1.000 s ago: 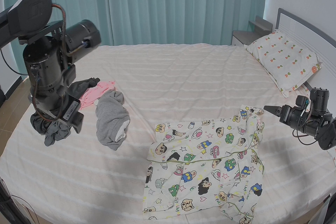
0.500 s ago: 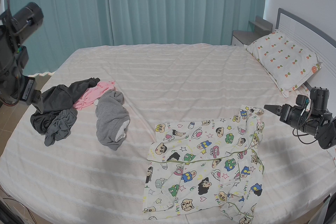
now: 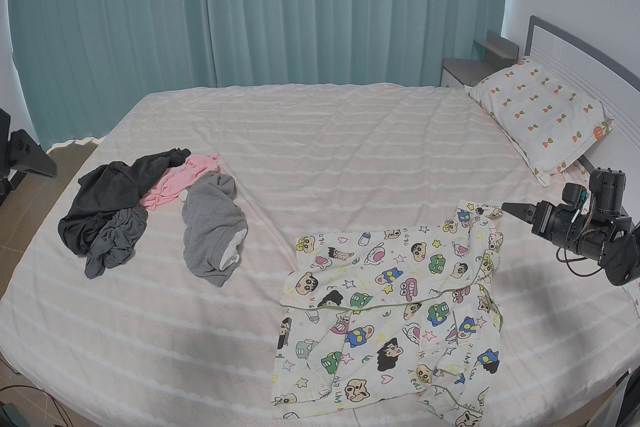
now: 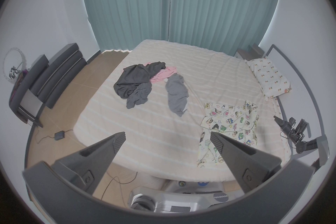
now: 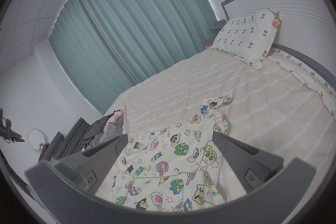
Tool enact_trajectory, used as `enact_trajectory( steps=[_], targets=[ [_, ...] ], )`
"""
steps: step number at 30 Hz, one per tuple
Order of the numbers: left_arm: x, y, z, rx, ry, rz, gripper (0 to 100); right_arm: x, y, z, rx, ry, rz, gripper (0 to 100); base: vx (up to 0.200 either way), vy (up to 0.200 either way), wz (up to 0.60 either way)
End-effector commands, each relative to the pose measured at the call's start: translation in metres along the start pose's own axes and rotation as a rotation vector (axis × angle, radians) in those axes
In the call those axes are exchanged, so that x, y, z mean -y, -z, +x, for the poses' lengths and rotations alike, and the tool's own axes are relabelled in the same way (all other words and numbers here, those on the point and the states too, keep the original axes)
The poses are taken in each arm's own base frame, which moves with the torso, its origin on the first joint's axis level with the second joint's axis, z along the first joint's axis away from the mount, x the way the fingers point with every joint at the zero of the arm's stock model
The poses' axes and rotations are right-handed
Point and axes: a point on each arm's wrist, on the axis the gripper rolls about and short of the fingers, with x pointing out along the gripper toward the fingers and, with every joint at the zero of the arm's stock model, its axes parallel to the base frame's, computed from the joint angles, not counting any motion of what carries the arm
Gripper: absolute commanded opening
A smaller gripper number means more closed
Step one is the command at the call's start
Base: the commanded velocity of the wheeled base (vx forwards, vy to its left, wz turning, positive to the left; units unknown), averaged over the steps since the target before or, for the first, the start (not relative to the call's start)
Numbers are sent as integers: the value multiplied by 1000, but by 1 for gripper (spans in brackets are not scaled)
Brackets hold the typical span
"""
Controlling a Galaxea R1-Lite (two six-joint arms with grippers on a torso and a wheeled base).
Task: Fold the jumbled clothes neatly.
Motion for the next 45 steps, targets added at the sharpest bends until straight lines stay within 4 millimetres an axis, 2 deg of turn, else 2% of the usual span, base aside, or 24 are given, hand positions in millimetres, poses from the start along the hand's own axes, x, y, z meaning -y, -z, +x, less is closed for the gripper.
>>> enact_trajectory(
  steps=[1,2,4,7,9,10,11,15,20,21,23,24,27,28,31,35,42,45],
  targets=[
    [3,121,116,-42,189,-30,100,7,19,0,-72,24,26,100,0,0,0],
    [3,135,126,-75,220,-17,100,7,21,-1,-77,24,28,100,0,0,0],
    [4,150,136,-131,304,-35,100,8,24,-2,-81,24,32,100,0,0,0],
    [15,158,146,-219,485,-173,100,9,33,-4,-70,15,26,100,0,0,0],
    [23,160,157,-274,532,-211,100,11,40,-4,-66,11,23,100,0,0,0],
    [24,161,159,-286,534,-210,100,11,41,-4,-65,10,22,100,0,0,0],
    [31,166,173,-326,527,-202,100,12,48,-4,-64,6,21,100,0,0,0],
    [50,171,204,-353,531,-247,100,20,63,-2,-58,9,39,100,0,0,0],
    [74,184,237,-412,513,-223,100,20,70,-4,-12,-40,106,100,0,0,0],
    [74,184,237,-412,513,-223,100,20,70,-4,-12,-40,106,100,0,0,0],
    [90,185,251,-426,520,-233,100,20,72,-7,-9,-95,172,100,0,0,0],
    [92,185,252,-427,521,-237,100,20,72,-7,-10,-100,176,100,0,0,0],
    [118,181,269,-442,531,-267,100,26,82,0,-20,-94,190,100,0,0,0],
    [118,181,269,-442,531,-267,100,26,82,0,-20,-94,190,100,0,0,0],
    [125,192,293,-414,482,-133,100,31,86,1,-37,-79,202,100,0,0,0],
    [135,205,304,-395,500,-38,100,31,84,-1,-30,-79,201,100,0,0,0],
    [152,216,311,-409,520,2,100,31,87,-2,-41,-75,204,100,0,0,0],
    [160,219,321,-377,487,5,100,31,87,-3,-41,-73,204,100,0,0,0]
  ],
)
